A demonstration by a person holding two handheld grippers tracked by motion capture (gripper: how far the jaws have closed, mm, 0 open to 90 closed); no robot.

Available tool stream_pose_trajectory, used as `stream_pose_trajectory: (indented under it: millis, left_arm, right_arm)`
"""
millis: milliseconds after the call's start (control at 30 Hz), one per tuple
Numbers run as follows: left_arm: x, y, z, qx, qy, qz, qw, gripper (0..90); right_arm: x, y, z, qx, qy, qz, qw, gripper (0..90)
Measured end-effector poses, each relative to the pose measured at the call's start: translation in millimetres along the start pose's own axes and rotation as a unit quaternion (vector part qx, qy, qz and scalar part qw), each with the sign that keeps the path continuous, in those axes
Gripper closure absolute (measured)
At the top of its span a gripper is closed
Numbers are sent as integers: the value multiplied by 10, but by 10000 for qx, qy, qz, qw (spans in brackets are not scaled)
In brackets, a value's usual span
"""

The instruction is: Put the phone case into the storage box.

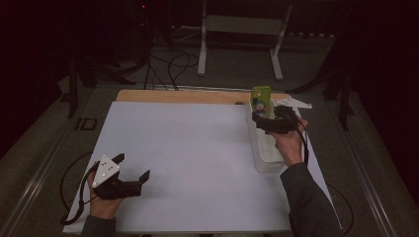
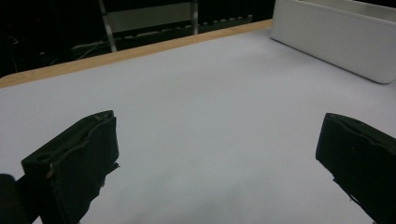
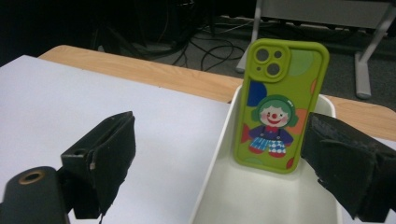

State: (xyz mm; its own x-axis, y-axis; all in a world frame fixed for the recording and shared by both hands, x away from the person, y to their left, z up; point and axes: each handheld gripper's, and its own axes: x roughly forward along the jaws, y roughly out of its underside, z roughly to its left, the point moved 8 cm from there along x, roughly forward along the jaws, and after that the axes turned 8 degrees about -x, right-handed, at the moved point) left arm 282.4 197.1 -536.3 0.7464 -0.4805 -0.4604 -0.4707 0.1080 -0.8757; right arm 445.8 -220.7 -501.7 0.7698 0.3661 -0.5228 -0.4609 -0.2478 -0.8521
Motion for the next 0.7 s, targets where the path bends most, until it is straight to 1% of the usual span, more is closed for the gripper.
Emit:
stream_pose_trajectory:
  millis: [300, 400, 500, 533, 567, 700]
  left_arm:
    - [9, 3, 0, 4, 11, 27, 10000, 0]
    - [6, 0, 5, -4, 5, 25, 10000, 0]
    - [4, 0, 11, -2, -8, 30, 10000, 0]
    - [4, 0, 11, -2, -8, 30, 10000, 0]
    - [3, -2, 10, -10, -3, 29, 10000, 0]
    - [3, -2, 15, -9, -16, 38, 10000, 0]
  right_arm:
    - [-104, 80, 89, -78, -151, -86, 9998, 95]
    - [-162, 93, 130, -119, -206, -169, 9996, 96]
    - [-190, 108, 155, -143, -218, -185, 9995, 96]
    - [-190, 108, 155, -143, -218, -185, 9995, 96]
    - [-234, 140, 192, -152, -268, -211, 9993, 96]
    - [-278, 172, 217, -124, -296, -254, 9992, 96]
